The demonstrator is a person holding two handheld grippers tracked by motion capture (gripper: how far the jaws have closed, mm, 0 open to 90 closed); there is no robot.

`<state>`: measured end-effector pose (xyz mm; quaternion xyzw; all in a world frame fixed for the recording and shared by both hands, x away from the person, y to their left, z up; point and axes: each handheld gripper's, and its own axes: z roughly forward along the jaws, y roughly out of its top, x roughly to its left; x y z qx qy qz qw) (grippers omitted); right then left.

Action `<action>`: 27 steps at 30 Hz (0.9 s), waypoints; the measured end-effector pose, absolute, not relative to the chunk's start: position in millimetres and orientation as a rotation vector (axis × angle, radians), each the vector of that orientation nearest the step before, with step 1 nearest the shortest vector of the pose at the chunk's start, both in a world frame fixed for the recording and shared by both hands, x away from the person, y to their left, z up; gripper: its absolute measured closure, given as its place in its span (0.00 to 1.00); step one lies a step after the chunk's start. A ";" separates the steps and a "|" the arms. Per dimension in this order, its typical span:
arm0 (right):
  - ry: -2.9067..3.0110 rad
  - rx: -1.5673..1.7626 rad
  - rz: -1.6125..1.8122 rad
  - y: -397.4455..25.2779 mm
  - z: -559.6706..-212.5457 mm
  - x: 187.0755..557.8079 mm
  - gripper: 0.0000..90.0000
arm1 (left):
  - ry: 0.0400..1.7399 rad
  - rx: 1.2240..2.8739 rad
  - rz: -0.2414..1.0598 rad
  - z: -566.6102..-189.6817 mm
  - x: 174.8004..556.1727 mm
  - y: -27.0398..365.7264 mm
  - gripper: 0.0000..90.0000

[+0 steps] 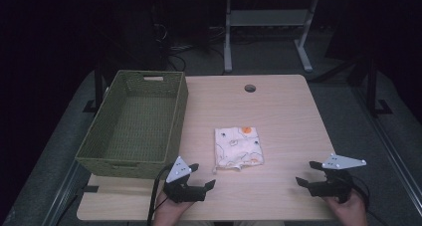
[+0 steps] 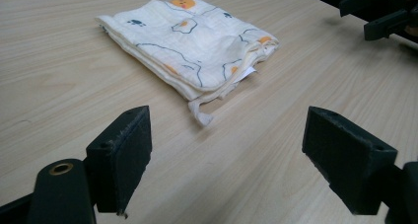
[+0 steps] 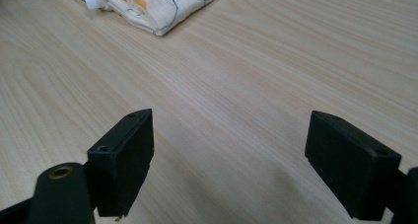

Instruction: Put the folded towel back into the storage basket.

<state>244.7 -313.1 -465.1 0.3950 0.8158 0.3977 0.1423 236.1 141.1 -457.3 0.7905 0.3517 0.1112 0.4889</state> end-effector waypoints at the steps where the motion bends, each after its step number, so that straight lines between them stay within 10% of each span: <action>1: 2.352 1.138 1.153 -312.9 -464.8 244.5 0.20 | 0.854 1.922 0.266 -457.6 236.4 140.4 0.21; 27: 2.370 1.081 1.172 -303.9 -460.9 243.8 0.21 | 0.727 2.108 0.294 -424.9 282.7 79.7 0.26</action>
